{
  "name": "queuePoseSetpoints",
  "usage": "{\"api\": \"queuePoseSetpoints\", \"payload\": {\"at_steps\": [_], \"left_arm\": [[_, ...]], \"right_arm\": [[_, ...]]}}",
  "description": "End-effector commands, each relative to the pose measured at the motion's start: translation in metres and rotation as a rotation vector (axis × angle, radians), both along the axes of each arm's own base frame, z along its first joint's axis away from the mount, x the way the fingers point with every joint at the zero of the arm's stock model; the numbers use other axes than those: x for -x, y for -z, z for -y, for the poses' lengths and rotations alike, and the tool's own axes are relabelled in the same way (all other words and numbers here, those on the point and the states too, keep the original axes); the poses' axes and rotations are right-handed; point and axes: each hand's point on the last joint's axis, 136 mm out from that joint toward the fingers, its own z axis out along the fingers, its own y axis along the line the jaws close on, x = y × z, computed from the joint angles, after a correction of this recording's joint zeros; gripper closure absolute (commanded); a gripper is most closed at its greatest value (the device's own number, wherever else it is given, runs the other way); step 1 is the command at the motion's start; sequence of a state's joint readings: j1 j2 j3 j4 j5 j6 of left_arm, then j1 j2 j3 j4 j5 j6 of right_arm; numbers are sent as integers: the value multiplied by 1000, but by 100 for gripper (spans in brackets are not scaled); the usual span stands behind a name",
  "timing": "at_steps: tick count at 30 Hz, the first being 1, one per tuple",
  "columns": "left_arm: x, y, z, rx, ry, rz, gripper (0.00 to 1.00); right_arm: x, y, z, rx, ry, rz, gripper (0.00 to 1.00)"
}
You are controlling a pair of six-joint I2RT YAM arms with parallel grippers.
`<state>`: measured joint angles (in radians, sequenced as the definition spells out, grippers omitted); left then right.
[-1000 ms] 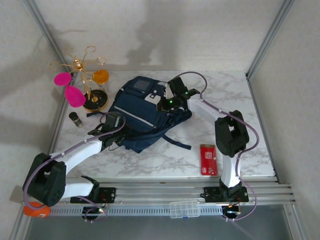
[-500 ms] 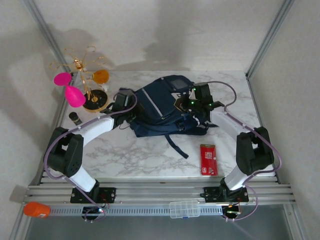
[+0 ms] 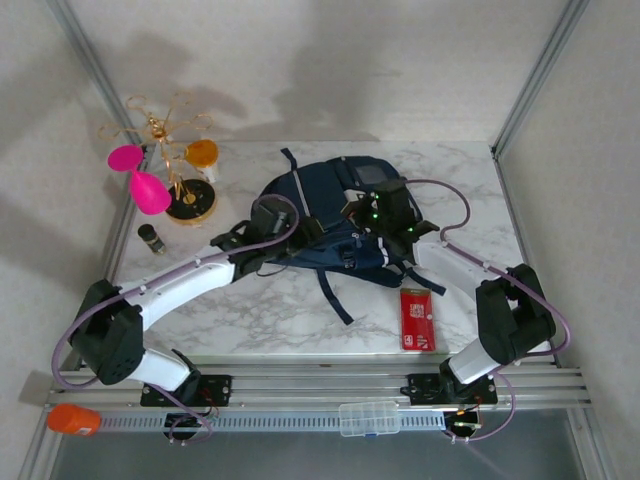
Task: Pack books, pencil case, and school supplies into a backpack
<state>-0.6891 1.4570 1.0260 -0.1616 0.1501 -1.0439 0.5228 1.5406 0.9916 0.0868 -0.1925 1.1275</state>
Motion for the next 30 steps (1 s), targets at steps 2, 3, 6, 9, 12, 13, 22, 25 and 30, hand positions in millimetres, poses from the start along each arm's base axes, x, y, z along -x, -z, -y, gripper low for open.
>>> {"api": "queuePoseSetpoints", "payload": {"at_steps": [2,3,6,9,12,13,22,25,30], "left_arm": [[-14,2,2,-66,-122,-14,44],[-15,4,5,-72,-124,-21,43],[-20,11,12,-71,-141,-27,42],[-25,16,18,-95,-155,-25,42],[-29,22,19,-162,-174,-10,43],[-30,27,19,-174,-173,-17,44],[-34,35,30,-266,-148,-6,48],[-39,38,12,-376,-204,1,47],[-33,32,-26,-410,-295,27,46]], "right_arm": [[-5,-72,-13,-160,-5,191,100],[-4,-72,-13,-163,-6,189,100],[-3,-69,-12,-166,-1,188,100],[-1,-67,-12,-187,5,192,100],[0,-68,-10,-213,20,193,100],[0,-68,-9,-220,28,189,100],[1,-71,-5,-258,69,196,100],[1,-73,-3,-264,78,201,100],[2,-67,-3,-272,66,193,100]]}}
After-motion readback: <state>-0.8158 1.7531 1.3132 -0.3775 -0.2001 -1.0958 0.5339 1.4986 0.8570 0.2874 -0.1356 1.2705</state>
